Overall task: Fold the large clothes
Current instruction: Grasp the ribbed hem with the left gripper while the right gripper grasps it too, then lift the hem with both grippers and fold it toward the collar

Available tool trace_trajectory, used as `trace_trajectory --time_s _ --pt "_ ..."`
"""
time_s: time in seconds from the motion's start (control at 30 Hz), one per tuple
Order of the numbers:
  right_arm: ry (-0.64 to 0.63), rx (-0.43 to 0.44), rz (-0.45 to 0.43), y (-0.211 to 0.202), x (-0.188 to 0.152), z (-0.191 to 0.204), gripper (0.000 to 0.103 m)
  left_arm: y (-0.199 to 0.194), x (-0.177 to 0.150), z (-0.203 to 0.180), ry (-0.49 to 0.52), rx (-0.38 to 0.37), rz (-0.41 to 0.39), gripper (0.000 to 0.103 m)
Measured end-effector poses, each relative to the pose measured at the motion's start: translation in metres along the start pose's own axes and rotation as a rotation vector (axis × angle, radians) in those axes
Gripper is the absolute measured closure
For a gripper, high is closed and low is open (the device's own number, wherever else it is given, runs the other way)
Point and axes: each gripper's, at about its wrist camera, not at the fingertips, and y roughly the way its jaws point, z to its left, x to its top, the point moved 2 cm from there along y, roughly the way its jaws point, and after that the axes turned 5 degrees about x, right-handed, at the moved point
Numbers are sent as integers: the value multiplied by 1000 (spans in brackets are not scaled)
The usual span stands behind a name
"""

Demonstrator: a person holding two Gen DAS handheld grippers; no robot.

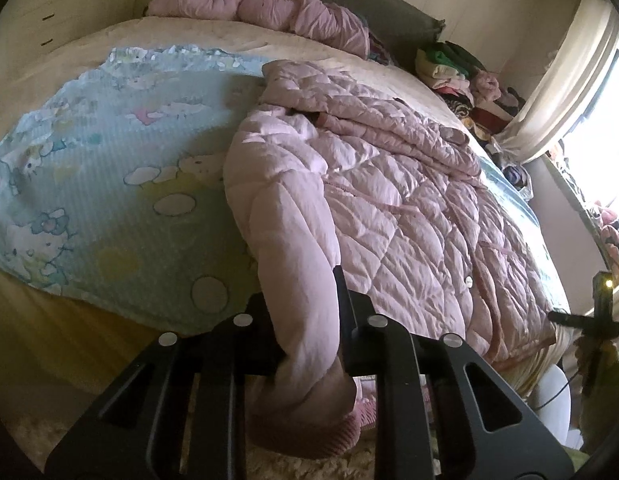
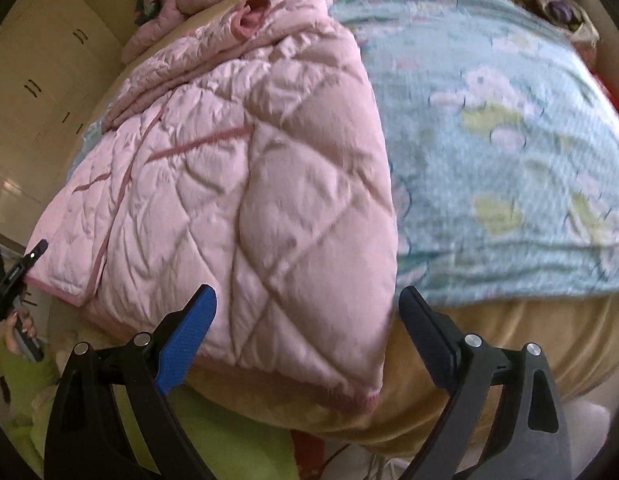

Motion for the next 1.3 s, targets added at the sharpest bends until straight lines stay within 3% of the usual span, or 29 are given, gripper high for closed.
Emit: trace_trajectory --time_s 0.2,0.5,0.63,0.7,0.97,1.3 --pt "4 33 2 2 -16 -6 41 -3 3 -2 -4 2 -13 90" --pt "-25 34 26 12 -26 -9 46 -9 11 -9 10 5 -34 90" --pt "-60 66 6 2 -20 0 74 -12 14 -11 17 12 -45 90" --pt "-96 95 -36 -12 -12 9 82 -13 15 -11 16 9 -49 90" --pt "-116 295 -286 -70 26 31 86 -27 34 -16 17 -2 -101 90" --pt "-56 365 -476 -89 63 32 86 -35 54 -18 10 8 -155 90"
